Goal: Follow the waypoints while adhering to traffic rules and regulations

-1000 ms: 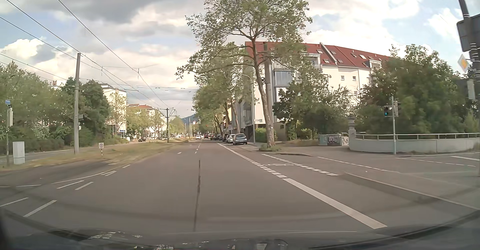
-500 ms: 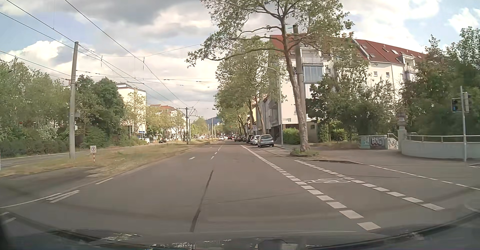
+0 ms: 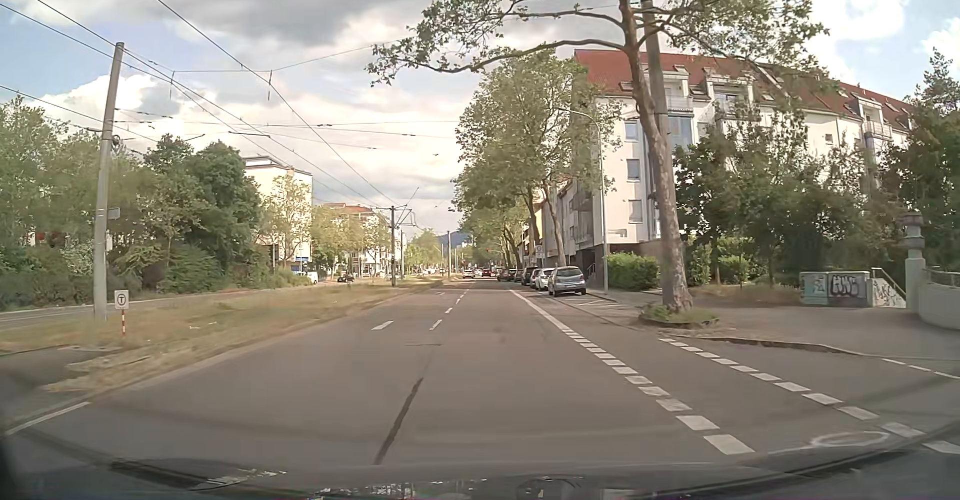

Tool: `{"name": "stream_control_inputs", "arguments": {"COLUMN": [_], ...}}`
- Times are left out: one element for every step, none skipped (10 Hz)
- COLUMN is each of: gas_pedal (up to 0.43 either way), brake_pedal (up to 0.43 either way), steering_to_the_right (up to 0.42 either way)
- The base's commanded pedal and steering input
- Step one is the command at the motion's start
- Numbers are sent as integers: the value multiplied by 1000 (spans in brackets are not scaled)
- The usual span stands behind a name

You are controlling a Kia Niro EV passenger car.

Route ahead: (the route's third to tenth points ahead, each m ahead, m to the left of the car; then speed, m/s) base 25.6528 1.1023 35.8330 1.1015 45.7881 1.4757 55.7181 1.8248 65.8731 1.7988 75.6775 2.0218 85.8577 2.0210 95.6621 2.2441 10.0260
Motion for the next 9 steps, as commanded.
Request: {"name": "stream_control_inputs", "arguments": {"gas_pedal": [177, 177, 177, 177, 177, 177, 177, 177, 157], "brake_pedal": [0, 0, 0, 0, 0, 0, 0, 0, 0], "steering_to_the_right": [-22, -19, -12, -8, -6, -6, -4, -2, -2]}}
